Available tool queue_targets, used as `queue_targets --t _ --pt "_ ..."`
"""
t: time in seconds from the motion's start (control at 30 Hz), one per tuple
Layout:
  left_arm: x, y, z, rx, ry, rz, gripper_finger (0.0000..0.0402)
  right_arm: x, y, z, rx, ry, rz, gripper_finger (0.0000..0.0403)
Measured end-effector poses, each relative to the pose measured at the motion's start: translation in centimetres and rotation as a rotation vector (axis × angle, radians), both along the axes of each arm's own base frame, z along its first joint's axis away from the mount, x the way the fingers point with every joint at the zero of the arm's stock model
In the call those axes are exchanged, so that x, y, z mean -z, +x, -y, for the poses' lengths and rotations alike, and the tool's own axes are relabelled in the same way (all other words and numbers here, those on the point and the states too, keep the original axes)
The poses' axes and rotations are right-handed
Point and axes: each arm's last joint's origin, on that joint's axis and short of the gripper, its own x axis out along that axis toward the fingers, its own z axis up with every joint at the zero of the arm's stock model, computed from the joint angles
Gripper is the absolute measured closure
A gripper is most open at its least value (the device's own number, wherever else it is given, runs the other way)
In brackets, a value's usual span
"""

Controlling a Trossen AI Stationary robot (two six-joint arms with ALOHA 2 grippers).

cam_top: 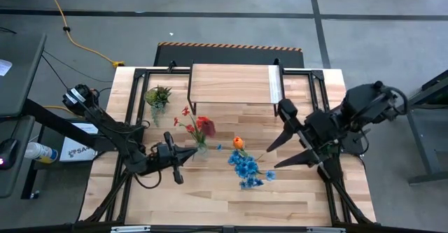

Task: Pick and place flowers into a vace then onto a shelf
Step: Put the dark red flower into the left transparent vase

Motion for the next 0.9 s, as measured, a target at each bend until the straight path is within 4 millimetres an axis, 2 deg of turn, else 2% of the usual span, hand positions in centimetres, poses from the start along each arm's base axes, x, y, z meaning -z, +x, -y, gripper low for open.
queue_targets --t 0.37,0.9 --pt "0.5 -0.7 -0.6 0.005 0.005 0.053 0.0372 1.2 2.6 -1.4 0.008 0.031 -0.04 0.0251" --pt "0.9 1.3 -3.4 0.051 0.058 0.073 0.0372 1.2 3.0 -1.6 0.049 0.057 -0.03 0.0251"
